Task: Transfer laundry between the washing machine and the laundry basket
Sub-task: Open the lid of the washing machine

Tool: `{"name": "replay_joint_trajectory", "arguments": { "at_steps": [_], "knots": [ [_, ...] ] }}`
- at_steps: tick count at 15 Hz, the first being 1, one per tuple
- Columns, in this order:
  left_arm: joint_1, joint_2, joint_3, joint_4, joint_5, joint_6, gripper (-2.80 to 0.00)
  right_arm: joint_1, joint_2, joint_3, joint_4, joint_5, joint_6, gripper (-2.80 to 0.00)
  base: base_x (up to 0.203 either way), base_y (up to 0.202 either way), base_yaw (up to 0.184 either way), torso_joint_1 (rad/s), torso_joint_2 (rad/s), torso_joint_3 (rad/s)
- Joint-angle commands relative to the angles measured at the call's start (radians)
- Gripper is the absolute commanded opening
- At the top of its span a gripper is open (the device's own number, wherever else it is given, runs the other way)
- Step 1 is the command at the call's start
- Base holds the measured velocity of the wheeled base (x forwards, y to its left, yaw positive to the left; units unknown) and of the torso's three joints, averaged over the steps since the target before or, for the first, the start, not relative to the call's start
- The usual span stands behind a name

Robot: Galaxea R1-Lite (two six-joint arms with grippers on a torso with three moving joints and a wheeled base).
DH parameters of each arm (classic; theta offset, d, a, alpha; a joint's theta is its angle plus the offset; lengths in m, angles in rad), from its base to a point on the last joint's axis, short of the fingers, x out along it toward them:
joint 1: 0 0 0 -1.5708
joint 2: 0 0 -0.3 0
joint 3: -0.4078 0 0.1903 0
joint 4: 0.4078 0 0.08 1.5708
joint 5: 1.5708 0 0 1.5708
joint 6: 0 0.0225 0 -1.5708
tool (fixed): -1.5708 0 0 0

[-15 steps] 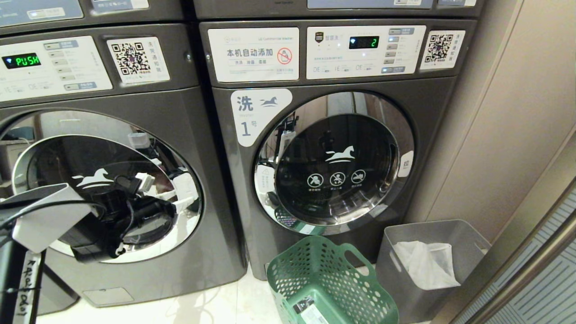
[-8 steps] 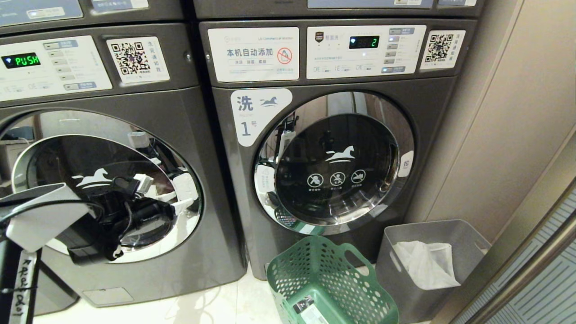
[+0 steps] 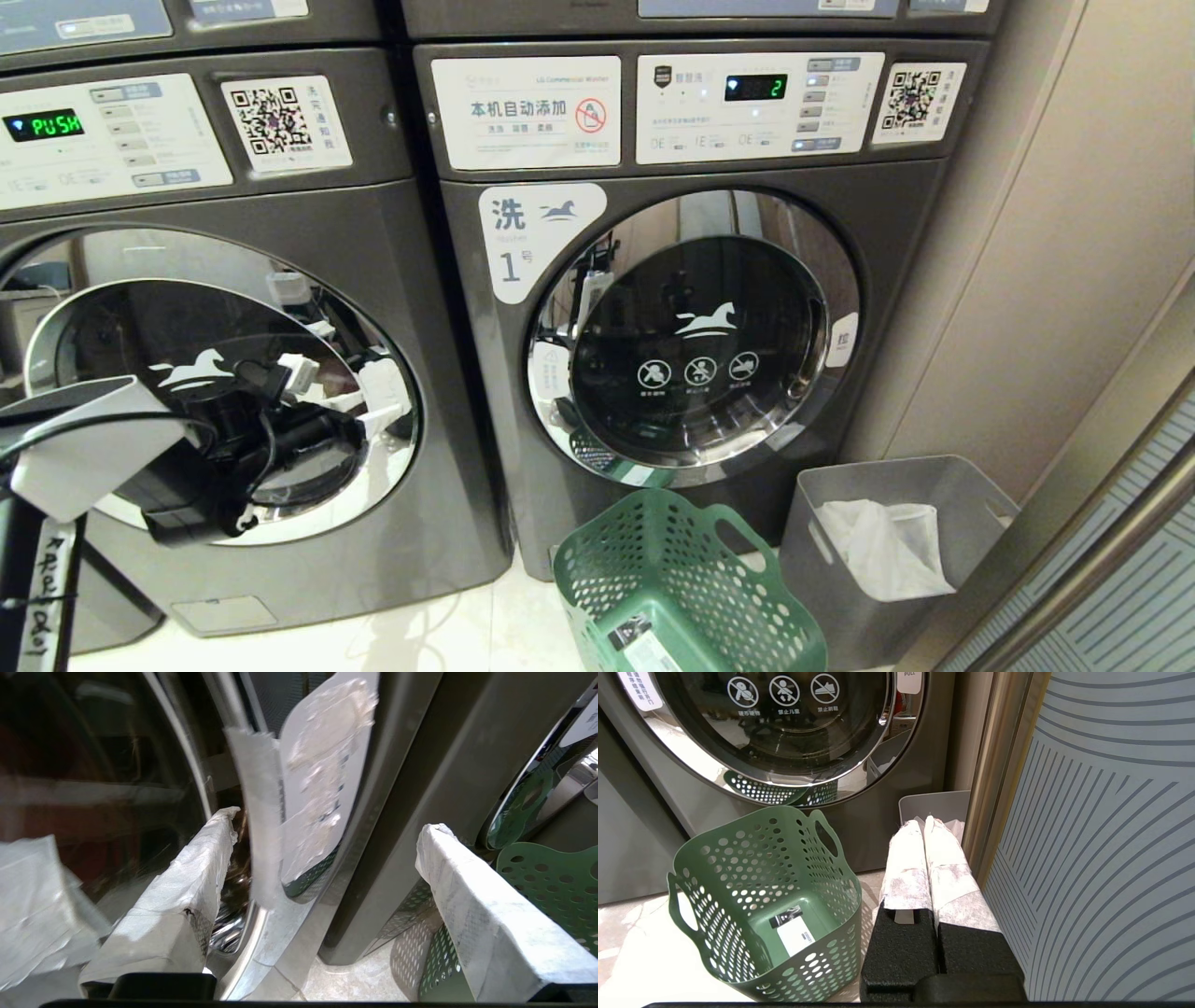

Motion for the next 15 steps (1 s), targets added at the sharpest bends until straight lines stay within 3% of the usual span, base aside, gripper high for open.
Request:
{"name": "replay_joint_trajectory", "arguments": {
  "at_steps": [1, 9, 15],
  "knots": [
    [-0.011, 0.002, -0.005, -0.006, -0.004, 0.001, 0.00, 0.002, 0.001, 0.000, 0.000, 0.000, 0.000, -2.80, 0.000, 0.000, 0.000, 0.000, 0.00, 0.000],
    [-0.054, 0.043, -0.077, -0.002, -0.008, -0.007, 0.00, 0.000, 0.001, 0.000, -0.001, 0.000, 0.000, -2.80, 0.000, 0.000, 0.000, 0.000, 0.00, 0.000],
    [-0.060, 0.049, -0.075, -0.015, -0.112, -0.009, 0.00, 0.001, 0.001, 0.000, 0.001, 0.000, 0.000, -2.80, 0.000, 0.000, 0.000, 0.000, 0.00, 0.000]
  ]
}}
